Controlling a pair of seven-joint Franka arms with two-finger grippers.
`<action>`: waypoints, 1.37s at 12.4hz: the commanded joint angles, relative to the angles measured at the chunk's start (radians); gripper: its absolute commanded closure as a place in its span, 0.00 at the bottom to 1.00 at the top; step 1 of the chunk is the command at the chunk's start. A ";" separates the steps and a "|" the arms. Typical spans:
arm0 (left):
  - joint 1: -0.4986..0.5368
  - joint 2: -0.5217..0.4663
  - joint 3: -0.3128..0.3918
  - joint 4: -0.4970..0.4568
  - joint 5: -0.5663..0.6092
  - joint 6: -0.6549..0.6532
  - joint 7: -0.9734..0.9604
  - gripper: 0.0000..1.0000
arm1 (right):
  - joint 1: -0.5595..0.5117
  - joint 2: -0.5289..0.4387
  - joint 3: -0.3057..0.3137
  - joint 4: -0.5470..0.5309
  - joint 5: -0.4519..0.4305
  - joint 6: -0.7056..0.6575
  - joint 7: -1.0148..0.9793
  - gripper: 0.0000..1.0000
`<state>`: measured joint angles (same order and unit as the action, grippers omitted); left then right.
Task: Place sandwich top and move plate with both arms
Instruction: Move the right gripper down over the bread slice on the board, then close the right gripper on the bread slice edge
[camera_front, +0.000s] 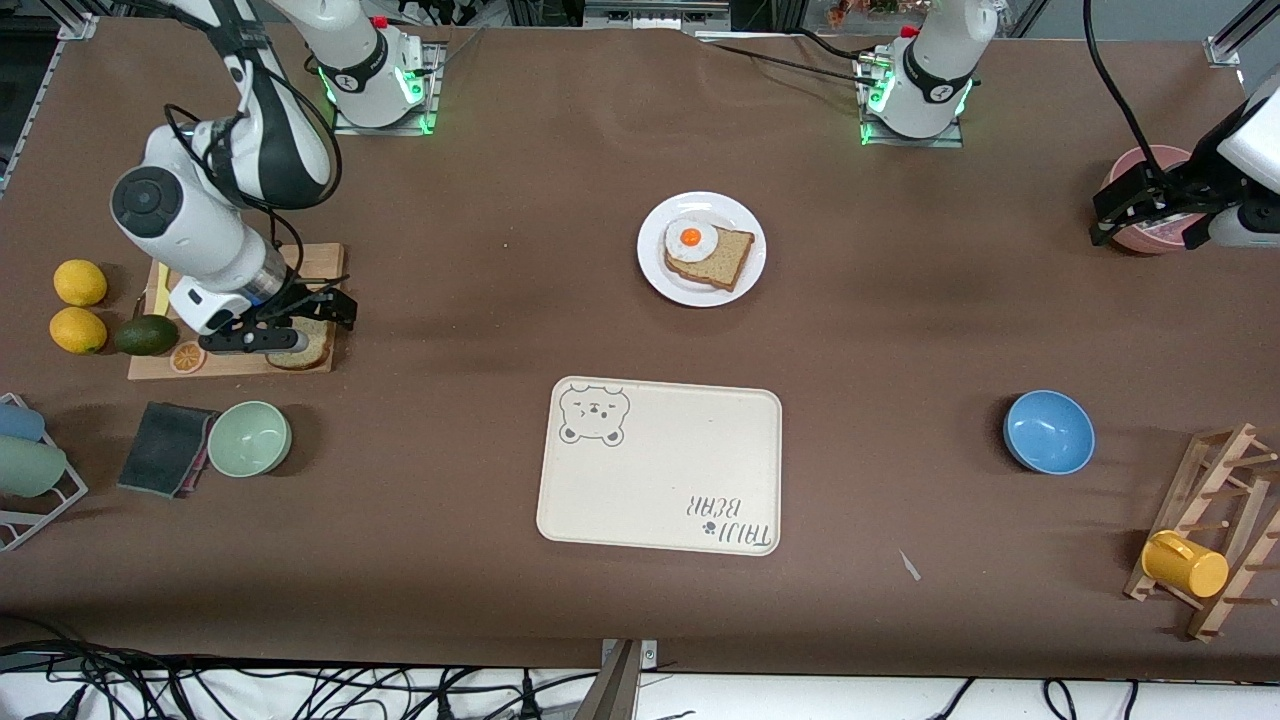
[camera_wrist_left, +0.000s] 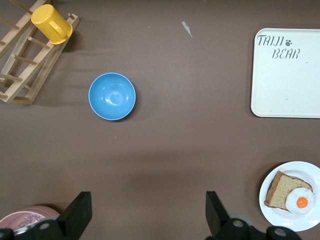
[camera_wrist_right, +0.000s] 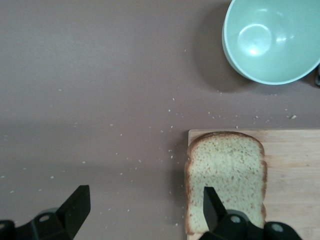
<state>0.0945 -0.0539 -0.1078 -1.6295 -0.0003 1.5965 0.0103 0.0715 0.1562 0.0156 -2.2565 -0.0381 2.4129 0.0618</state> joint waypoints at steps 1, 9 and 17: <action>0.002 0.017 -0.006 0.036 0.023 -0.024 0.000 0.00 | -0.003 0.064 -0.025 -0.002 -0.078 0.073 0.000 0.01; 0.002 0.017 -0.006 0.036 0.023 -0.024 0.002 0.00 | -0.002 0.106 -0.032 -0.025 -0.088 0.077 0.004 0.64; 0.002 0.017 -0.006 0.036 0.023 -0.024 0.002 0.00 | -0.004 0.108 -0.054 -0.058 -0.089 0.077 -0.007 0.63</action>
<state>0.0945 -0.0537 -0.1078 -1.6294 -0.0003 1.5965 0.0103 0.0699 0.2740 -0.0272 -2.2971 -0.1084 2.4848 0.0616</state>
